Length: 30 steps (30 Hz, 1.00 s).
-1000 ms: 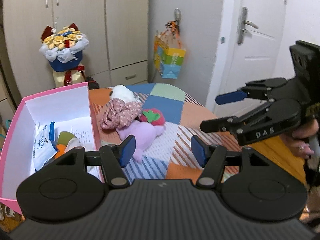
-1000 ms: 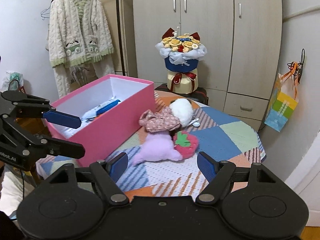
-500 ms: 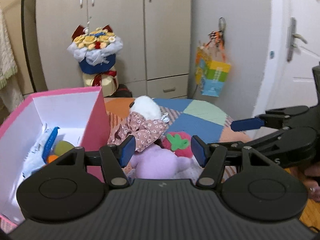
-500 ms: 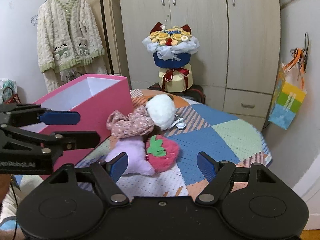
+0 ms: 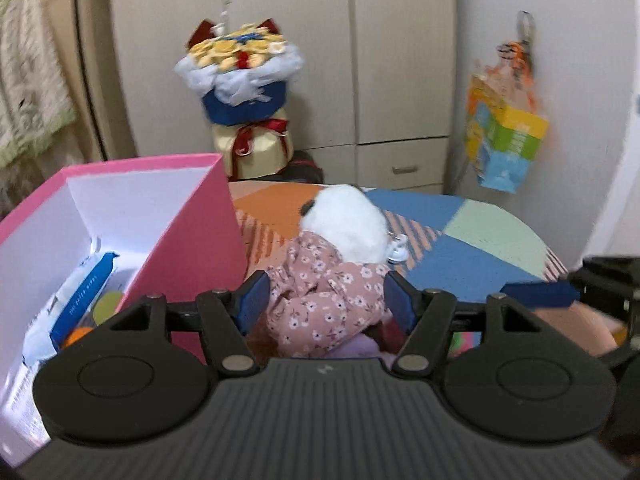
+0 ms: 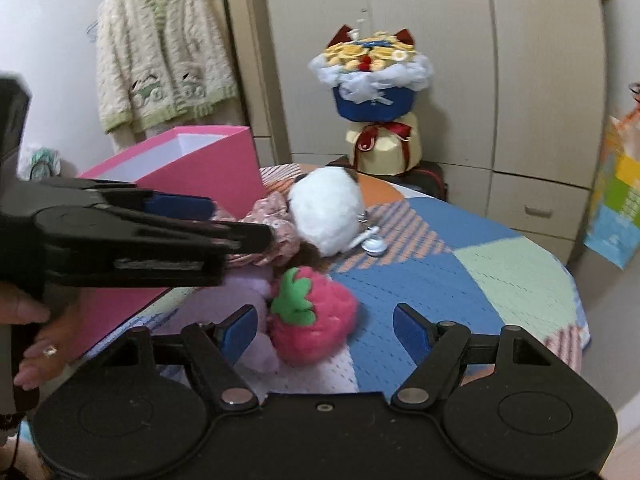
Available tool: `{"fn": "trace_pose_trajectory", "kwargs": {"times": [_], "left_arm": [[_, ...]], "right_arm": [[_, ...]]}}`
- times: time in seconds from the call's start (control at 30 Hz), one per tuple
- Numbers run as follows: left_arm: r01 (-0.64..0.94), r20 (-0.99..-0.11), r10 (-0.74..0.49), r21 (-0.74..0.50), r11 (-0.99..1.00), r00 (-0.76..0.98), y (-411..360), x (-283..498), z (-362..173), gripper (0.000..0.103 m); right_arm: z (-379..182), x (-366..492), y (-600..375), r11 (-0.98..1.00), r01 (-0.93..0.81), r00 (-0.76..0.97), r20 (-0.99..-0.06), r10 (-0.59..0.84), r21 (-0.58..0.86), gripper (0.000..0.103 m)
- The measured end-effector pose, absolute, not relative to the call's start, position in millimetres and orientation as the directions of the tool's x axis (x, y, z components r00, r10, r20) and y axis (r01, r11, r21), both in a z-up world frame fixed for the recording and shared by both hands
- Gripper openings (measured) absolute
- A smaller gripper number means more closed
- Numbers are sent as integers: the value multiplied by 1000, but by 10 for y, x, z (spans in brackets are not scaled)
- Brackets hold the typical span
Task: Organize soft objects
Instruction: 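Grasp the pink floral cloth bow with the left gripper while the right gripper grasps the strawberry plush, then carry the floral bow in the left gripper while the right gripper carries the strawberry over the box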
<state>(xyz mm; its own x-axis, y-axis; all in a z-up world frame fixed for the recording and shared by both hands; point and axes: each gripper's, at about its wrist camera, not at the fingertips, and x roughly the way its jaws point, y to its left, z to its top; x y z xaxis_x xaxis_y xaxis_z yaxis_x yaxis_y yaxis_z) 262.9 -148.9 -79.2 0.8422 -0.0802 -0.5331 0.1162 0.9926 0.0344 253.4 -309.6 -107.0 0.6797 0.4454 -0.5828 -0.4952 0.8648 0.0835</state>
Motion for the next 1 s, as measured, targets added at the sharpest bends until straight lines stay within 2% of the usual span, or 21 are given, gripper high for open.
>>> {"fn": "trace_pose_trajectory", "kwargs": {"times": [0.1,0.23,0.3,0.37,0.4,0.57,0.73,1.0], "left_arm": [[80,-554,-48,33,996,831,-1495,2707,-885,66],[81,-578,-74,-13,997,812,-1463,2733,-966,64],[81,-580,-71,-9,997,811,-1461,2729,-982,59],[78,-593,-77,-24,997,802,-1441,2741,-1001,47],[76,-605,-82,-36,996,792,-1421,2753,-1014,42],[64,-612,-109,-95,993,783,-1338,2766,-1045,28],[58,-584,-93,-77,995,806,-1354,2697,-1012,13],[31,-500,-72,-89,996,863,-1279,2555,-904,11]], "right_arm": [[-1118,2661,-3041,856,-502,657,-591,469,122,79],[-1210,2803,-3052,861,-475,635,-606,479,184,79],[-1248,2813,-3068,859,-473,622,-615,484,196,71],[-1280,2816,-3077,856,-470,606,-627,489,213,55],[-1295,2805,-3072,857,-469,604,-631,486,212,54],[-1322,2668,-2945,869,-485,647,-627,434,100,50],[-1317,2578,-2828,875,-484,688,-621,376,-7,48],[-1217,2416,-2848,902,-426,751,-583,311,-67,47]]}}
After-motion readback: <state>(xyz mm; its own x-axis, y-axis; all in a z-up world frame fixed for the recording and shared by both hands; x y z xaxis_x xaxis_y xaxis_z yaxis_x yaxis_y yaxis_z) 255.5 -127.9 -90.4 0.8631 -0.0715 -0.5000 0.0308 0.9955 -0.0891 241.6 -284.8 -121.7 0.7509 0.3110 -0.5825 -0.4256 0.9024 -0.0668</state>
